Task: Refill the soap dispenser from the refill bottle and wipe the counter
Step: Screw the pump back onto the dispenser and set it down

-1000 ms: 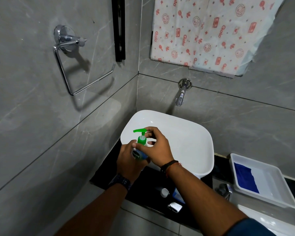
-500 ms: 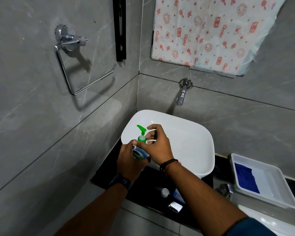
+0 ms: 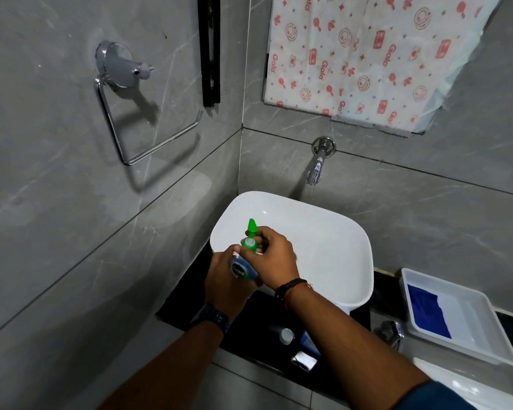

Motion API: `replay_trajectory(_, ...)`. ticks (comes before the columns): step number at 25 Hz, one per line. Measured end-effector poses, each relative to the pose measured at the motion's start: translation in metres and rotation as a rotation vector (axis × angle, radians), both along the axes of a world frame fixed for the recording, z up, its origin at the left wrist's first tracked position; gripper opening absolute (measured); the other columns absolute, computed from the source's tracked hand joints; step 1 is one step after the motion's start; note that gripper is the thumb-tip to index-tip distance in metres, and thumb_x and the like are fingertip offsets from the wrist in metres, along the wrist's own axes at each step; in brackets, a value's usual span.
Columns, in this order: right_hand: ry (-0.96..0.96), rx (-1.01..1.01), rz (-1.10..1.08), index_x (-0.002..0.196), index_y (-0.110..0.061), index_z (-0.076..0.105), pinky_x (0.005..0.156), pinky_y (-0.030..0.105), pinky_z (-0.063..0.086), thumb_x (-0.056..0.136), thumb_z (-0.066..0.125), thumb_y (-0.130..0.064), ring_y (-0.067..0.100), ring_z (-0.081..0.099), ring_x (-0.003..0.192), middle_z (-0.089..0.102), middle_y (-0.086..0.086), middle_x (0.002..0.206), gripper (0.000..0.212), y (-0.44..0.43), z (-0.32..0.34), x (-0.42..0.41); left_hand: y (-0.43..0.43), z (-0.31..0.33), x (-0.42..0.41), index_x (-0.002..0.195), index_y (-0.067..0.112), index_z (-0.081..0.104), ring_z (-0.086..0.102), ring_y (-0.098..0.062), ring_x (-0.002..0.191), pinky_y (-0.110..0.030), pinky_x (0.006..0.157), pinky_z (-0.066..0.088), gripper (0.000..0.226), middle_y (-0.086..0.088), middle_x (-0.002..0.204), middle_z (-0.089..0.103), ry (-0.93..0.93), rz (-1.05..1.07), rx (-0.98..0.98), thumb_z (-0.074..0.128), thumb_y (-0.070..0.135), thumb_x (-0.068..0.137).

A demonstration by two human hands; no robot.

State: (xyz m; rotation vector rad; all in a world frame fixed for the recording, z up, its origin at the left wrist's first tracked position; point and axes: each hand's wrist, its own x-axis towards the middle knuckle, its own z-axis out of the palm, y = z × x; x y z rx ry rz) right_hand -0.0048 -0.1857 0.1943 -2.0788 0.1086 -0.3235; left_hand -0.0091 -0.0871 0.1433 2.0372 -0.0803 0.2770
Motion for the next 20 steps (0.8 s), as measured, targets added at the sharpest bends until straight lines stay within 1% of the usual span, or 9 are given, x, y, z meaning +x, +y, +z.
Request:
replay_trajectory(2,-0.02,-0.032,-0.051,0.091,-0.018,0.066,0.068,0.016,0.05,0.071,0.081,-0.034,0.014,0.063,0.078,0.067,-0.006,0.079,0.029,0.004,0.0,0.001,-0.002,0.0,0.0,0.098,0.018,0.061,0.058,-0.02,0.084,-0.022,0.063,0.042,0.05,0.0,0.092,0.057,-0.003,0.029,0.008,0.082,0.013,0.052)
replay_trajectory(4,-0.024,-0.031,-0.068,0.092,-0.019,0.068,0.066,0.009,0.046,0.068,0.082,-0.034,0.01,0.061,0.077,0.065,-0.012,0.076,0.031,0.008,0.002,0.002,-0.002,-0.001,0.0,0.101,0.014,0.062,0.058,-0.023,0.086,-0.024,0.065,0.042,0.051,-0.007,0.096,0.059,-0.008,0.073,-0.001,0.082,0.009,0.054)
replay_trajectory(5,-0.007,-0.025,-0.065,0.096,-0.019,0.069,0.07,0.01,0.047,0.068,0.082,-0.034,0.01,0.061,0.079,0.065,-0.012,0.079,0.035,0.009,0.002,0.002,-0.002,-0.001,0.0,0.102,0.013,0.062,0.058,-0.024,0.086,-0.024,0.066,0.042,0.053,-0.008,0.097,0.059,-0.009,0.086,-0.009,0.082,0.008,0.054)
replay_trajectory(8,0.037,0.126,-0.08,0.108,-0.02,0.068,0.081,0.019,0.053,0.062,0.085,-0.04,0.007,0.065,0.086,0.07,-0.007,0.089,0.054,0.009,0.009,0.001,0.001,0.002,0.001,0.107,0.009,0.062,0.059,-0.025,0.085,-0.029,0.068,0.047,0.059,-0.012,0.098,0.061,-0.035,0.084,0.018,0.085,0.012,0.053)
replay_trajectory(10,-0.022,0.195,-0.12,0.101,-0.021,0.07,0.079,0.021,0.055,0.061,0.085,-0.043,0.005,0.067,0.08,0.07,-0.007,0.083,0.048,0.01,0.016,0.002,0.002,0.003,0.002,0.108,0.01,0.061,0.06,-0.027,0.086,-0.036,0.071,0.054,0.061,-0.012,0.097,0.063,-0.04,0.072,0.093,0.085,0.018,0.052)
replay_trajectory(12,-0.074,0.124,-0.136,0.09,-0.019,0.071,0.078,0.029,0.057,0.071,0.08,-0.039,0.01,0.065,0.075,0.067,-0.007,0.075,0.029,0.011,0.022,0.006,0.003,0.003,0.003,0.107,0.011,0.06,0.061,-0.027,0.086,-0.039,0.072,0.056,0.062,-0.01,0.096,0.063,-0.024,0.067,0.136,0.086,0.023,0.052)
replay_trajectory(14,-0.067,0.021,-0.123,0.09,-0.017,0.072,0.082,0.035,0.055,0.08,0.074,-0.033,0.016,0.064,0.078,0.067,-0.004,0.076,0.019,0.013,0.027,0.01,0.004,0.003,0.003,0.108,0.013,0.059,0.061,-0.027,0.087,-0.039,0.073,0.056,0.063,-0.01,0.097,0.062,0.004,0.076,0.124,0.085,0.023,0.052)
replay_trajectory(18,-0.045,-0.112,-0.01,0.103,-0.012,0.07,0.09,0.033,0.051,0.09,0.061,-0.018,0.022,0.065,0.095,0.073,0.005,0.101,0.018,0.016,0.033,0.013,0.006,0.003,0.006,0.106,0.01,0.06,0.06,-0.027,0.085,-0.033,0.069,0.052,0.06,-0.012,0.096,0.063,-0.017,0.069,0.135,0.086,0.025,0.054)
replay_trajectory(20,-0.034,-0.183,0.157,0.108,-0.009,0.069,0.094,0.032,0.049,0.093,0.054,-0.01,0.023,0.064,0.102,0.071,0.008,0.109,0.021,0.014,0.038,0.015,0.011,0.002,0.009,0.108,0.009,0.059,0.06,-0.024,0.088,-0.034,0.073,0.053,0.062,-0.012,0.1,0.064,0.0,0.06,0.156,0.086,0.032,0.057)
